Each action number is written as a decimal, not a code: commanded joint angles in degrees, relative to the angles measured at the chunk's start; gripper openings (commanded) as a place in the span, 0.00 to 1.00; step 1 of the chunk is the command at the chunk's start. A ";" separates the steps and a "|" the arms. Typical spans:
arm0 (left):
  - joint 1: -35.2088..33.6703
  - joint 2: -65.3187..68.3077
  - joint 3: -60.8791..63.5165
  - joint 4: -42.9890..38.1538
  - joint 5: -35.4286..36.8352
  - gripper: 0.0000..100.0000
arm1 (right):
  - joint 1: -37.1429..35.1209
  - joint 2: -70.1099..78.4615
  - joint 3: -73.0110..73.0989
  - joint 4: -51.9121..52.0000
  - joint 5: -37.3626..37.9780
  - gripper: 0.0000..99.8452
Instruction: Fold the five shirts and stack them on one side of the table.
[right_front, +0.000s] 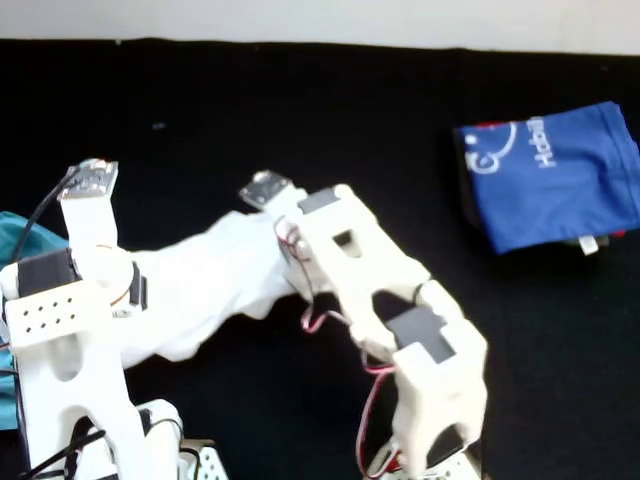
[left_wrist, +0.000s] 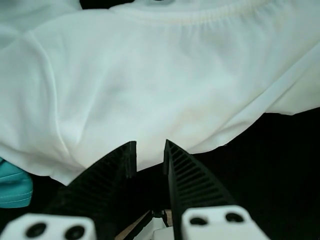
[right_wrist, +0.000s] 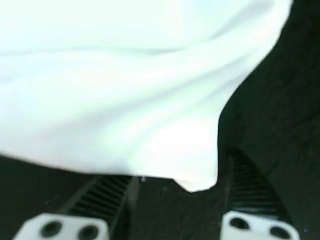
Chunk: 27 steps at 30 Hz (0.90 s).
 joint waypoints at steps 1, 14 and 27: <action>-0.48 -0.13 -0.22 0.35 0.18 0.10 | 0.84 2.33 -4.70 0.40 -0.09 0.18; -0.48 -0.13 -0.13 0.53 0.18 0.10 | 12.97 2.77 -25.01 14.02 -0.09 0.01; 8.22 0.31 -5.23 8.35 0.18 0.10 | 29.93 2.95 -73.54 33.98 -0.09 0.01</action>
